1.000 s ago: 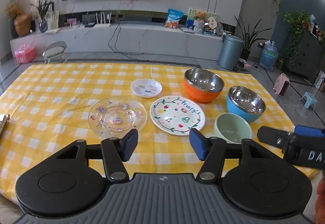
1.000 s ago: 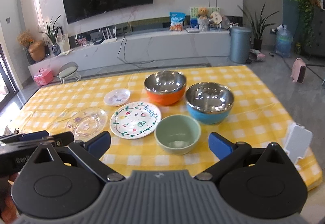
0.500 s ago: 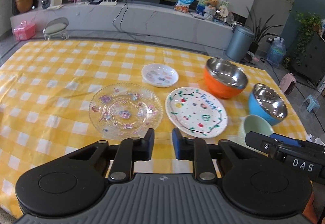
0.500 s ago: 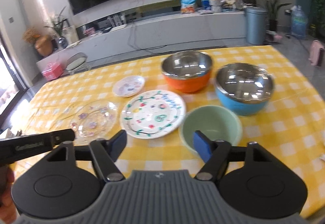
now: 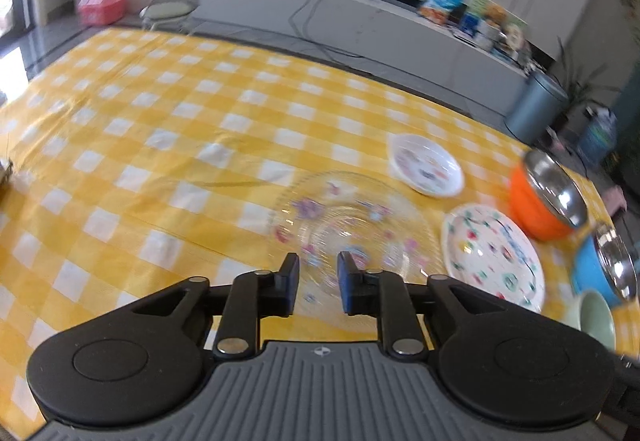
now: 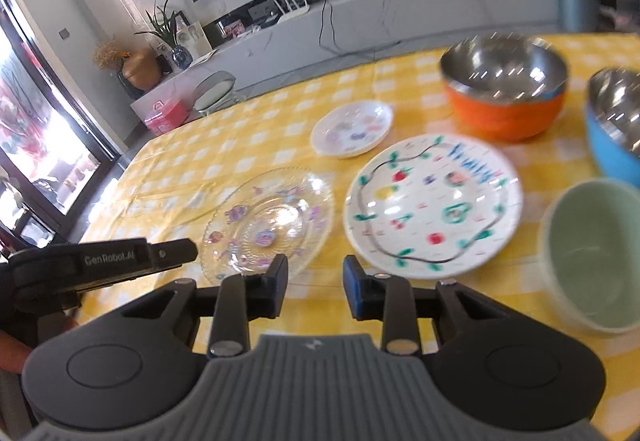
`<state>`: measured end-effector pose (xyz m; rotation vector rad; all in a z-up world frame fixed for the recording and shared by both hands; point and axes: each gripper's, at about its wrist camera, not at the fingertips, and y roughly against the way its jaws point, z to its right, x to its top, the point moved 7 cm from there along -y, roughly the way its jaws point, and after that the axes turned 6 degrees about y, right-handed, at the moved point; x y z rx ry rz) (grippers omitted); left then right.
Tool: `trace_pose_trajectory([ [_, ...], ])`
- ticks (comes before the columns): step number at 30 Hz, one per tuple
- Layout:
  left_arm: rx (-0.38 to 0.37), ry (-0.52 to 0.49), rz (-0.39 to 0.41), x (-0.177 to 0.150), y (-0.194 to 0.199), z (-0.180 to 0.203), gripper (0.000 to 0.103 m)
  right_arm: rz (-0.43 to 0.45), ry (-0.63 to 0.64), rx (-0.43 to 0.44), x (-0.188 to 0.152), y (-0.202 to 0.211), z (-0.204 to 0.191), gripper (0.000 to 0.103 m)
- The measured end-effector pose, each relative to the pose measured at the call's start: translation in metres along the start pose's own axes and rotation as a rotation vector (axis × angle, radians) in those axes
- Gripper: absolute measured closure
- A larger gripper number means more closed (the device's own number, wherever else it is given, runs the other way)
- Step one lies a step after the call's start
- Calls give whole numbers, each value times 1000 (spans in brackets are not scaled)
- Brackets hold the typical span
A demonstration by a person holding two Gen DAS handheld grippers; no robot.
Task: Organize plates and bowls
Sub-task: 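Move the left tool to the clear glass plate and grip its rim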
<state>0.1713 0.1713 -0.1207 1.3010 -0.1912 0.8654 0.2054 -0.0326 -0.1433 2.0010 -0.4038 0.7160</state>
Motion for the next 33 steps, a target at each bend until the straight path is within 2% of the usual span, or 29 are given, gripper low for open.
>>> trace_pose_trajectory([
  [3, -4, 47, -4, 6, -15, -12, 70, -14, -50, 8, 1, -18, 1, 72],
  [6, -16, 88, -12, 7, -28, -21, 68, -34, -98, 3, -1, -31, 6, 72],
  [9, -48, 127, -14, 7, -35, -26, 62, -55, -149, 5, -4, -40, 16, 72],
  [13, -65, 164, -41, 9, -48, -31, 62, -61, -199, 36, -6, -46, 20, 72],
  [21, -69, 149, -33, 17, -56, -27, 62, -59, -250, 88, -1, -53, 27, 73],
  [23, -56, 131, -30, 17, -56, -25, 65, -61, -269, 104, 1, -57, 28, 76],
  [26, -30, 114, -26, 18, -57, -24, 73, -66, -286, 128, 0, -61, 28, 84],
  [28, -15, 106, -23, 18, -57, -25, 81, -59, -284, 130, 0, -61, 28, 86],
  [33, 5, 104, -22, 20, -58, -26, 84, -66, -269, 122, -1, -64, 33, 96],
])
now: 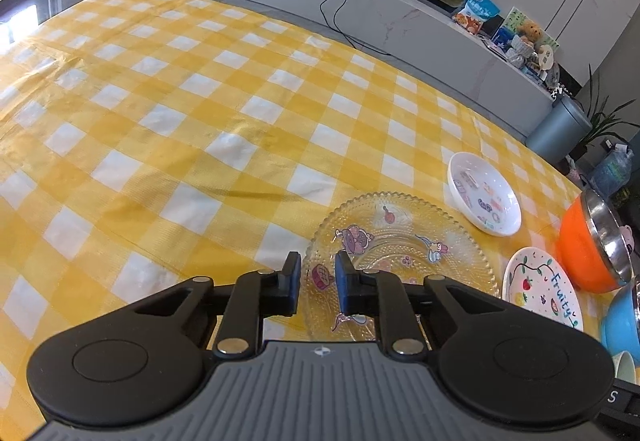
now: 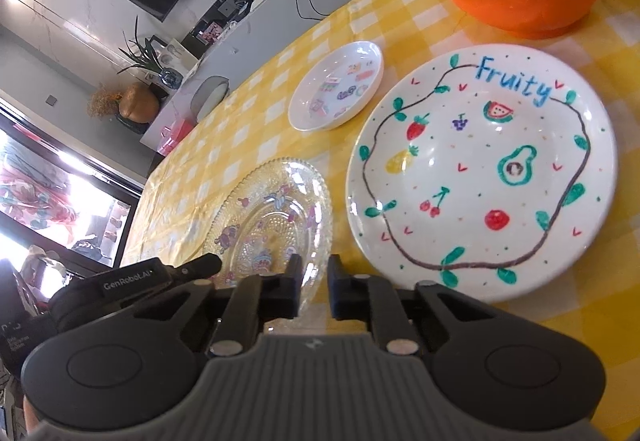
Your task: Organize plates and bowls
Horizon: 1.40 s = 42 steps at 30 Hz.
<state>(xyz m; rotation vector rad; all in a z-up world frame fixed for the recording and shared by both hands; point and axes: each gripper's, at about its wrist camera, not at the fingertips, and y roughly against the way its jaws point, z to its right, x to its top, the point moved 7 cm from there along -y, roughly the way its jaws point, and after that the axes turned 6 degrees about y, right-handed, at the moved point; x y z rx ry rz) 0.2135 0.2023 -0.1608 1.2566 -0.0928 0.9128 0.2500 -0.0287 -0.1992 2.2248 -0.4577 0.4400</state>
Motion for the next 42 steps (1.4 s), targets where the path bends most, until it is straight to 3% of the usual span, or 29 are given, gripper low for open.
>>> trace_pose_trajectory([
  [10, 9, 1, 7, -9, 26, 0, 88, -25, 7, 10, -3, 15, -3, 96],
  [19, -28, 46, 11, -26, 59, 4, 88, -51, 20, 6, -18, 49, -6, 96],
  [34, -83, 59, -17, -78, 103, 19, 88, -45, 56, -24, -53, 123, 2, 95],
  [42, -86, 48, -57, -112, 109, 22, 88, -69, 4, -38, -80, 141, 22, 95],
])
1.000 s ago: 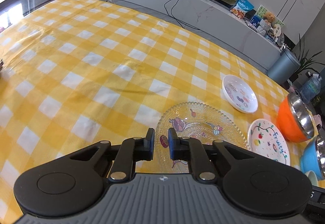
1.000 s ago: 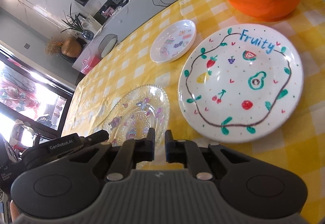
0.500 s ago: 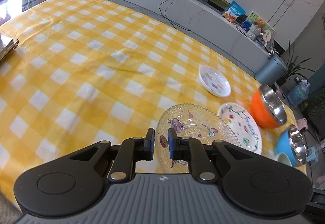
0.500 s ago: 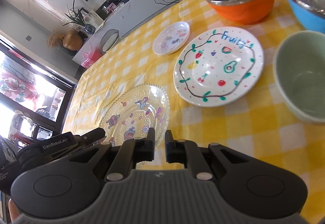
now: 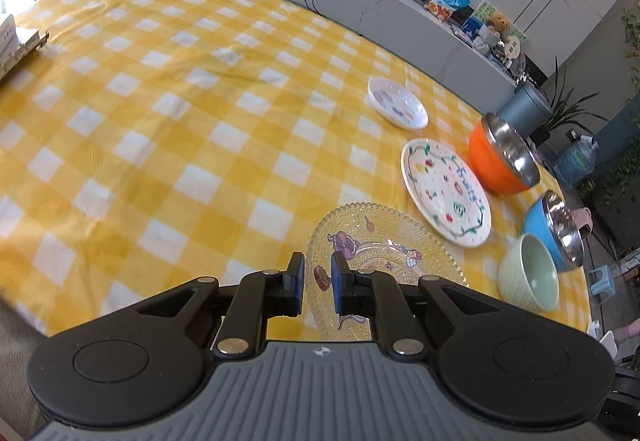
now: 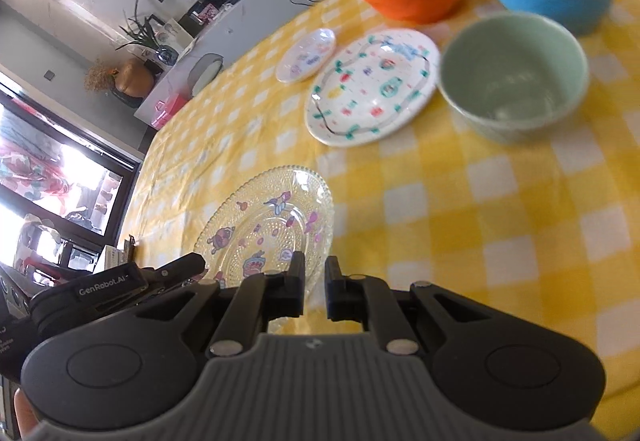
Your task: Organize plates and bowls
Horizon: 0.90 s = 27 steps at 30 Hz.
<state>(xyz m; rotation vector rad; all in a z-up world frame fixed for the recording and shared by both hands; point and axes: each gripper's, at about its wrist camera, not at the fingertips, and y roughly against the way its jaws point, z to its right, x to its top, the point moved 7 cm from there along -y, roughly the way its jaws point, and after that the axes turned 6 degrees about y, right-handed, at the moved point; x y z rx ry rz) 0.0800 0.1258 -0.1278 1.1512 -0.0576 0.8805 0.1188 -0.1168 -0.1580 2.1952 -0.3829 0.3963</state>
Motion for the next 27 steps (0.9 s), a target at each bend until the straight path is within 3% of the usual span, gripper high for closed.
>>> trace_pose_trajectory([
  [27, 76, -44, -62, -23, -25, -8, 89, -46, 80, -115, -14, -20, 10, 95],
])
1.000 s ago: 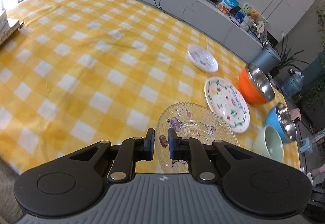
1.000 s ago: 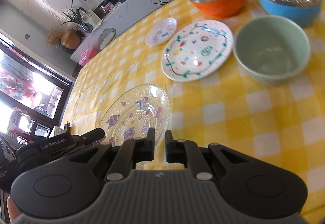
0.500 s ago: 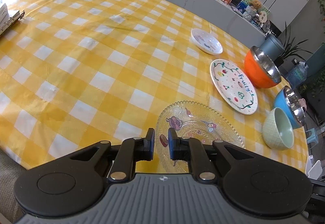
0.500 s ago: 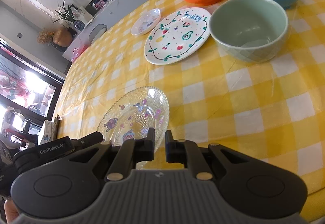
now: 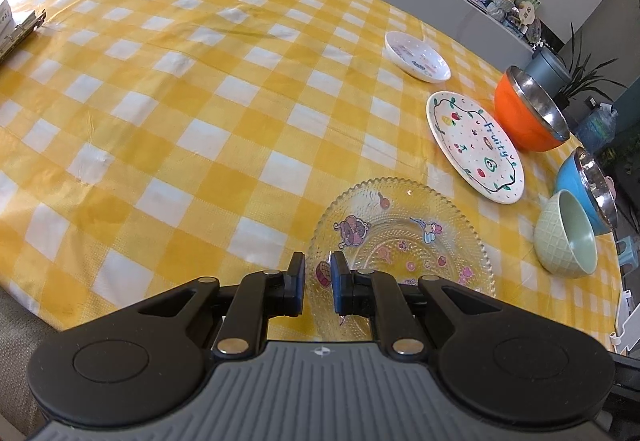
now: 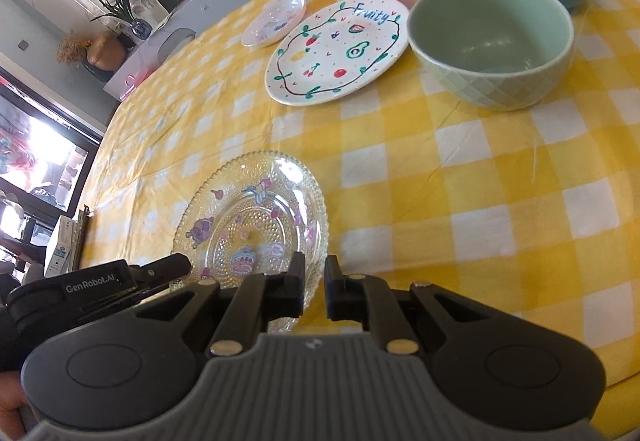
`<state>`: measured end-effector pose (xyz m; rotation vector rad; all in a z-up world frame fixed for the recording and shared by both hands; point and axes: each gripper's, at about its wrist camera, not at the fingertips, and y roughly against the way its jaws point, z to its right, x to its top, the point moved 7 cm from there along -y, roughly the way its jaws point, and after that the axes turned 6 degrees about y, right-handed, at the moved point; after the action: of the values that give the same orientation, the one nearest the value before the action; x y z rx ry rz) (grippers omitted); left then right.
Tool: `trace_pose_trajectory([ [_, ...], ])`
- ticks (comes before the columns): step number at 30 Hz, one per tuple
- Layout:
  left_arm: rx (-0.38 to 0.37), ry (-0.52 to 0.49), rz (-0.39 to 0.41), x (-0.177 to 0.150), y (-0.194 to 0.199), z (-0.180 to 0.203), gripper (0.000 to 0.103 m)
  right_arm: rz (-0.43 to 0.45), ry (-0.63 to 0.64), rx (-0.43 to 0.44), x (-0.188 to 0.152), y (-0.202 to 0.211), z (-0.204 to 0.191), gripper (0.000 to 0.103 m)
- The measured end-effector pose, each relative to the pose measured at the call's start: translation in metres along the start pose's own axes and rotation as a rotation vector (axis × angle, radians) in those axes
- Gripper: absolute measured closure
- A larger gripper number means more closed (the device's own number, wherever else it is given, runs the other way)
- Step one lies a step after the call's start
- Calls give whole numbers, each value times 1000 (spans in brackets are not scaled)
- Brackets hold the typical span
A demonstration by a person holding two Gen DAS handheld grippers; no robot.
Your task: Organize plates and bowls
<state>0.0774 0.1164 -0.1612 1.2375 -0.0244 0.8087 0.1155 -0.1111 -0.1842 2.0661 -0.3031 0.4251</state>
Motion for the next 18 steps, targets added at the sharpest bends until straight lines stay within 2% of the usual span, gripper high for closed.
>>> trace_pose_trajectory([
  [4, 8, 12, -8, 1, 1, 1, 86, -4, 17, -9, 0, 2, -3, 86],
  [6, 11, 9, 7, 4, 6, 3, 79, 14, 33, -19, 2, 8, -4, 68],
  [8, 15, 2, 33, 8, 12, 5, 75, 39, 49, -41, 6, 14, -5, 68],
  [11, 8, -17, 65, 16, 20, 13, 69, 90, 46, -72, 15, 27, 0, 61],
  [14, -19, -37, 83, 25, 27, 25, 66, 138, 26, -99, 24, 38, 7, 58],
  [18, -62, -80, 93, 34, 28, 47, 62, 177, -9, -116, 35, 44, 16, 57],
])
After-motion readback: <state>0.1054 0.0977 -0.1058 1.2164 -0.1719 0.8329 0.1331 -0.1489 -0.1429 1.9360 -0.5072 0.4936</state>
